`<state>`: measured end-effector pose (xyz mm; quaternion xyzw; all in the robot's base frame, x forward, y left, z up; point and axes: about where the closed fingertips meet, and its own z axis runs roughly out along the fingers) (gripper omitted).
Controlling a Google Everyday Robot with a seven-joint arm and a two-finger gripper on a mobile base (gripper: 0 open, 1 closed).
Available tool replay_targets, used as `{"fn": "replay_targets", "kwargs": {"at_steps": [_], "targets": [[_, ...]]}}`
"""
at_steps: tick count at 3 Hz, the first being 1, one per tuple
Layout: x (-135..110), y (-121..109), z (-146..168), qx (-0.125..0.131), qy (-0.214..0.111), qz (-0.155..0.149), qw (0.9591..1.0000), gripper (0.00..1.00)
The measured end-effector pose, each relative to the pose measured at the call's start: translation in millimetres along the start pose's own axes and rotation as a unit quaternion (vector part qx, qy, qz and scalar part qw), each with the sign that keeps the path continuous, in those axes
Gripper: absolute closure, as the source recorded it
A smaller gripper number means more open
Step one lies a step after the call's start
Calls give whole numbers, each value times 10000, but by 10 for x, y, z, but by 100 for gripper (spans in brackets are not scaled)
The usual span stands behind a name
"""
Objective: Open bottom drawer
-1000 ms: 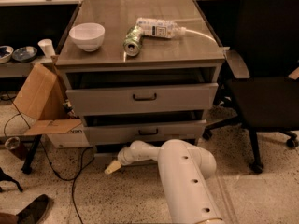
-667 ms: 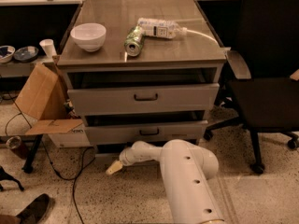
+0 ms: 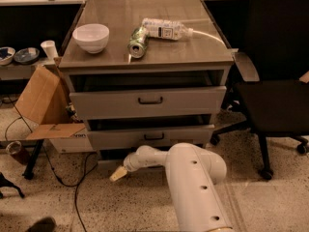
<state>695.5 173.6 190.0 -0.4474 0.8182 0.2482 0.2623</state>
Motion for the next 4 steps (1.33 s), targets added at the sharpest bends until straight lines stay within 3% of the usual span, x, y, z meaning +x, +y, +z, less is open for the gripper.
{"fn": "replay_targets", "kwargs": {"at_steps": [2, 3, 4], "targets": [[51, 38, -54, -61, 129, -14, 9999, 0], [219, 166, -88, -280, 444, -57, 9986, 0], [195, 178, -113, -287, 453, -57, 9985, 0]]}}
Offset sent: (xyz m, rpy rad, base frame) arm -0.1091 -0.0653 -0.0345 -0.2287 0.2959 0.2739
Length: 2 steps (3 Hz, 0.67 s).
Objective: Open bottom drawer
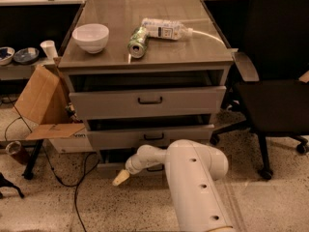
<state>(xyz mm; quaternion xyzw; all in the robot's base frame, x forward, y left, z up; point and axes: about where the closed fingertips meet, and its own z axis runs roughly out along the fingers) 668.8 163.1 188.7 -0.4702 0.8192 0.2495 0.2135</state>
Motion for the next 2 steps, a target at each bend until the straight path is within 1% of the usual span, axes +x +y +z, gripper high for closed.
{"fn": "replay_targets", "kwargs": {"at_steps": [1, 2], "targets": [[144, 123, -10, -214, 284, -23, 9994, 0], [117, 134, -47, -216, 285, -24, 9994, 0]]}}
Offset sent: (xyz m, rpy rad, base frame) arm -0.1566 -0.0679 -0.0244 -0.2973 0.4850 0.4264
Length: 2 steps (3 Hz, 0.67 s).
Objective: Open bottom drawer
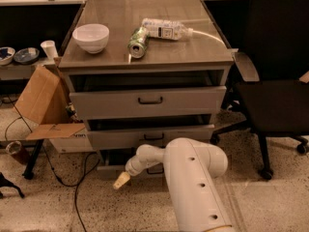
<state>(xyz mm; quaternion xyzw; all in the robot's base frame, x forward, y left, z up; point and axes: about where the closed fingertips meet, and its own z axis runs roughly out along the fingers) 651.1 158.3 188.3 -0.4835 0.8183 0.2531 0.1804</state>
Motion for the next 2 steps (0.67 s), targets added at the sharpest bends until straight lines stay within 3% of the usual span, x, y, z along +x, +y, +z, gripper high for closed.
{"fn": "replay_targets", "kwargs": {"at_steps": [1, 2], "targets": [[142, 140, -4, -276, 327, -59, 9991, 0], [123, 149, -34, -277, 327, -59, 9991, 0]]}}
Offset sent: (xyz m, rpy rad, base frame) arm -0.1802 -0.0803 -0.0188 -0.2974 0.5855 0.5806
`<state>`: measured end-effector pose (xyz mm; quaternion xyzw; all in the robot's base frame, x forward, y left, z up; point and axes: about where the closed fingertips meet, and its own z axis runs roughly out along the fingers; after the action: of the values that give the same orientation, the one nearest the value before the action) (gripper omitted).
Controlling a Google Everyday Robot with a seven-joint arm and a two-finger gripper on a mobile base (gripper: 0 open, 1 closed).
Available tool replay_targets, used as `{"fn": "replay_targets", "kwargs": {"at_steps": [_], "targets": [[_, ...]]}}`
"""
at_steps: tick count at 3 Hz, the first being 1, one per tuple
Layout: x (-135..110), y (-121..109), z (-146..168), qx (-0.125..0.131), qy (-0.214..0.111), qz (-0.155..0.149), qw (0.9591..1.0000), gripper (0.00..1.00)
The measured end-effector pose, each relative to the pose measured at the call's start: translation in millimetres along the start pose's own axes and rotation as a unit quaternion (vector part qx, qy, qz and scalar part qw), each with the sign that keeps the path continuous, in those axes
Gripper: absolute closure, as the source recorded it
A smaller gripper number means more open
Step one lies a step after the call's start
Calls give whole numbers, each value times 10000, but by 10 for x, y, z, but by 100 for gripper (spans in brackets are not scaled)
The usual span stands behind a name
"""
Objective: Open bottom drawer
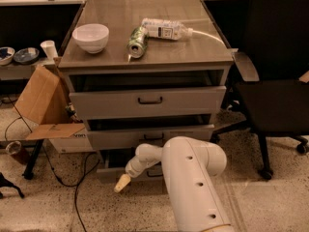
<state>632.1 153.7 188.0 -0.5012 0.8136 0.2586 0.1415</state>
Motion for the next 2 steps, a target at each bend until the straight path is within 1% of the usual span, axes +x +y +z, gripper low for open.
{"fn": "replay_targets", "kwargs": {"at_steps": [1, 2], "targets": [[134, 147, -28, -278, 333, -66, 9990, 0], [134, 147, -27, -279, 333, -68, 9990, 0]]}}
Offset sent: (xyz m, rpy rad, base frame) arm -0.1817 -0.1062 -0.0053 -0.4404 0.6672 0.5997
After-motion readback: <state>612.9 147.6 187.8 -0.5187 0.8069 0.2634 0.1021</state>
